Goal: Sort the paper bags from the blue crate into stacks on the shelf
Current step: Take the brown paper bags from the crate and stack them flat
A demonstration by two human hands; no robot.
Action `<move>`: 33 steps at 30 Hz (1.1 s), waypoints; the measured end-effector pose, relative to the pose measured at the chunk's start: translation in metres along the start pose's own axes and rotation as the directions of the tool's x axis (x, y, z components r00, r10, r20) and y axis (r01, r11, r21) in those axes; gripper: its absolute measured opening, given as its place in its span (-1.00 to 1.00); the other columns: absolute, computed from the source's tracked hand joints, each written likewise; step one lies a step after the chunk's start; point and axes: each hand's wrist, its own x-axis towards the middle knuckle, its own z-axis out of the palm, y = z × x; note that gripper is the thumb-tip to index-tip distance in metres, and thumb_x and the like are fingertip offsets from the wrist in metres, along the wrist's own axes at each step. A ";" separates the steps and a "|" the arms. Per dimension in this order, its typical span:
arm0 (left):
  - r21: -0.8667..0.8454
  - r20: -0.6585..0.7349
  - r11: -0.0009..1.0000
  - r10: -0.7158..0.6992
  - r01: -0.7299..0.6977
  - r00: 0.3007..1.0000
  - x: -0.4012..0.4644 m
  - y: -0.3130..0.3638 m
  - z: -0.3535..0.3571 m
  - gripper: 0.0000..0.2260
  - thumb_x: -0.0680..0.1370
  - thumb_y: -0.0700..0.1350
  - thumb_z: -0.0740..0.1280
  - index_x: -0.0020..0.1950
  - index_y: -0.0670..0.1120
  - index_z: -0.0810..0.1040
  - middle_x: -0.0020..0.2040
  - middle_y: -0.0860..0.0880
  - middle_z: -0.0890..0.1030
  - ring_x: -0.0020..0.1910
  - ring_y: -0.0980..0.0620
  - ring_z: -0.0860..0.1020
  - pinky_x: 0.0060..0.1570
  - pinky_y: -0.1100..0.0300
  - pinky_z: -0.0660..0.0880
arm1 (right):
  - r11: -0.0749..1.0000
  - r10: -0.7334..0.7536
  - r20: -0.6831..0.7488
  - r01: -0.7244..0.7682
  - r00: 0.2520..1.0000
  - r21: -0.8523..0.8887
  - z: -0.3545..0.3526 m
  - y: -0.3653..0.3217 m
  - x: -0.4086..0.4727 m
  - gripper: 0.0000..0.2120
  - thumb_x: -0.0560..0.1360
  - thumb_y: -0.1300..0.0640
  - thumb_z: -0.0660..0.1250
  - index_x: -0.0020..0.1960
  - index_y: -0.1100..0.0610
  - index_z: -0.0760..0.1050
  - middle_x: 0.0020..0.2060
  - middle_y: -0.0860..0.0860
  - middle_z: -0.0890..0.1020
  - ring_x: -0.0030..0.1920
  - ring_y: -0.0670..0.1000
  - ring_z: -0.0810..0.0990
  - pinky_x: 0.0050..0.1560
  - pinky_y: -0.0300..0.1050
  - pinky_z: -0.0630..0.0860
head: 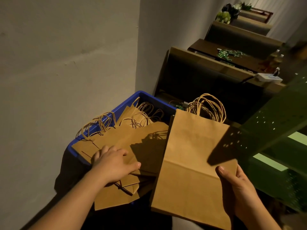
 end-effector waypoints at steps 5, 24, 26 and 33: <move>-0.012 0.165 0.965 0.259 -0.260 0.952 0.001 0.008 0.009 -0.11 0.38 0.50 0.31 0.63 0.28 0.08 0.67 0.22 0.00 0.64 0.06 -0.23 0.53 -0.29 -0.37 | 1.000 -0.017 -0.048 0.018 0.999 0.014 -0.005 0.009 0.001 -0.57 0.40 0.21 0.46 0.24 -0.02 0.53 0.08 0.03 0.72 0.19 0.06 0.62 0.14 -0.13 0.42; -0.383 -0.494 0.841 0.164 -0.383 0.854 0.007 0.058 -0.024 -0.76 0.70 0.01 0.19 -0.13 -0.01 0.49 -0.14 0.03 0.50 -0.22 0.06 0.51 -0.28 0.26 0.41 | 0.996 -0.021 -0.028 0.023 0.999 0.087 -0.023 0.009 -0.008 -0.53 0.42 0.21 0.39 0.32 0.00 0.51 0.12 0.16 0.72 0.17 0.31 0.64 0.28 0.32 0.49; -0.439 -0.606 0.807 0.058 -0.395 0.793 0.006 0.060 -0.042 -0.69 0.70 0.03 0.19 -0.20 -0.04 0.45 -0.22 -0.02 0.49 -0.28 -0.01 0.50 -0.31 0.19 0.42 | 0.995 -0.034 -0.035 0.037 0.999 0.096 -0.024 0.006 -0.008 -0.53 0.42 0.19 0.40 0.32 -0.01 0.50 0.13 0.16 0.71 0.16 0.31 0.65 0.29 0.34 0.48; -0.460 -0.819 0.610 -0.011 -0.646 0.573 -0.024 0.064 -0.078 -0.74 0.69 -0.09 0.28 -0.20 0.09 0.47 -0.29 0.10 0.54 -0.29 0.32 0.56 -0.29 0.51 0.45 | 0.987 -0.104 -0.061 0.111 0.993 0.115 -0.015 -0.002 -0.011 -0.53 0.40 0.18 0.44 0.28 -0.04 0.49 0.11 0.11 0.70 0.14 0.22 0.66 0.04 0.13 0.55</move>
